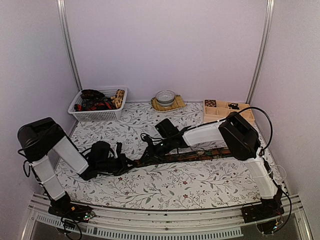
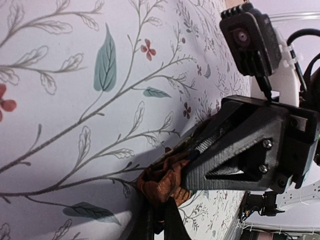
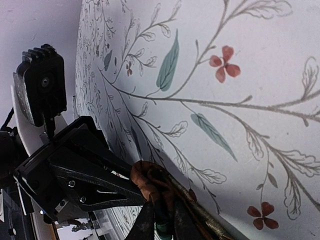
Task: Roll the ties
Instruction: Roll the tie at the center of the board.
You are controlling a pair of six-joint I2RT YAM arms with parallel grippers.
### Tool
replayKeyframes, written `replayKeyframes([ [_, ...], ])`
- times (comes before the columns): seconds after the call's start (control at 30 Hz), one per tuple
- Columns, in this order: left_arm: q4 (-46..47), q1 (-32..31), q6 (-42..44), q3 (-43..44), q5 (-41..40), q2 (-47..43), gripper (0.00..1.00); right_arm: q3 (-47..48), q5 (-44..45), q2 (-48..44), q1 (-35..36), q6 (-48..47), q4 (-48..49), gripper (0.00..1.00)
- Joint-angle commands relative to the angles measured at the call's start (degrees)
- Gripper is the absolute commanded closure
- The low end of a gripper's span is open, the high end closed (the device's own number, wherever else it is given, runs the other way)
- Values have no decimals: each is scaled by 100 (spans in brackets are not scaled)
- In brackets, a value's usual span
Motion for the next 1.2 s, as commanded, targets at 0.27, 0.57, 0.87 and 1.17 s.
replayKeyframes([
  [0.27,-4614,-11,2196,1244,-1160,-1151,100,-204,205,-755,-181,-289,-327,59],
  [0.57,-6410,8,3156,2001,-2084,-1263,100,-748,93,-1387,-379,-213,99,57],
  [0.87,-7513,-197,3545,3107,-2949,-985,100,-1080,-293,-1481,-381,217,971,58],
  [1.17,-8491,-957,3428,4193,-4232,18,100,-1674,-511,-1526,-387,1552,2764,60],
])
